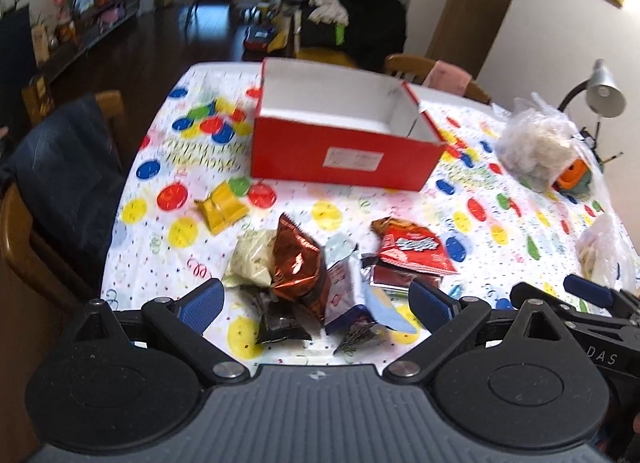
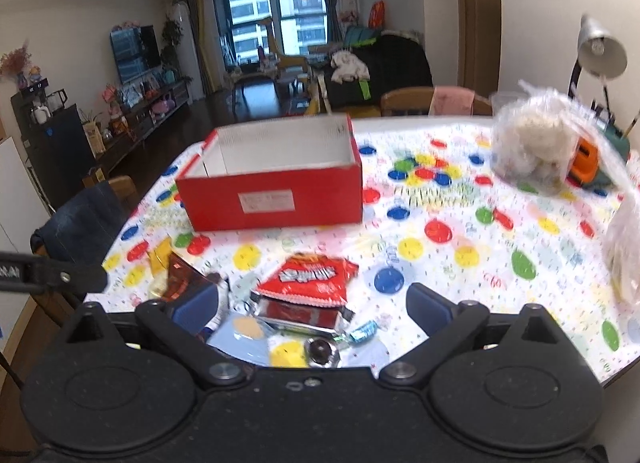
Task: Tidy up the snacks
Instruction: 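Grasp the copper foil bag with the left tool while the right tool grasps the red snack bag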
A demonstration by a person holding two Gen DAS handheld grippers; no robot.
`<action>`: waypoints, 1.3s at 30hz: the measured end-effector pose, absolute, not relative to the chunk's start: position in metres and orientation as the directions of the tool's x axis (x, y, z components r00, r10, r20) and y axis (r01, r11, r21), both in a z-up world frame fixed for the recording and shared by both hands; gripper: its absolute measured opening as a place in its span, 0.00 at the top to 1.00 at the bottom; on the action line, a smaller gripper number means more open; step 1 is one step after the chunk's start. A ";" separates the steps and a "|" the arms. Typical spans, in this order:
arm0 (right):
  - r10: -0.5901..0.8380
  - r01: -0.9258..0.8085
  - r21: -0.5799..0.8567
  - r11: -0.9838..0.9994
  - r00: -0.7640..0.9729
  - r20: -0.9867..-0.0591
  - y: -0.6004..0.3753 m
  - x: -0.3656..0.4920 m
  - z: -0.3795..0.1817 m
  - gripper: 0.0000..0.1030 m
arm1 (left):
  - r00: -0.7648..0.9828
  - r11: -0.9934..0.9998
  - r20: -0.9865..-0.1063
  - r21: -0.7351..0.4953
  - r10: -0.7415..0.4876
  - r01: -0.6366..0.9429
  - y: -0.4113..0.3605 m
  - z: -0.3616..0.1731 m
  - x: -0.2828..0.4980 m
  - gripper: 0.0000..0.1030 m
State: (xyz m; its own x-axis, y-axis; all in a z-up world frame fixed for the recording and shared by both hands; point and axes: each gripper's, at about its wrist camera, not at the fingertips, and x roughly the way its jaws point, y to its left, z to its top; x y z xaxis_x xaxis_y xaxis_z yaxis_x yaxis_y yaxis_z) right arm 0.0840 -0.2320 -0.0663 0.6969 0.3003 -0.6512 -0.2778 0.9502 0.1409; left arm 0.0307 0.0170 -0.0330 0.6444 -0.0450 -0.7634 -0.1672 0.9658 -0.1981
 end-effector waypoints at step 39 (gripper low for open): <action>0.224 -0.206 0.152 0.967 0.397 -0.890 -0.159 0.258 -0.169 0.07 | 0.392 0.973 -0.917 -0.156 -0.080 -0.167 0.021 -0.131 0.139 0.39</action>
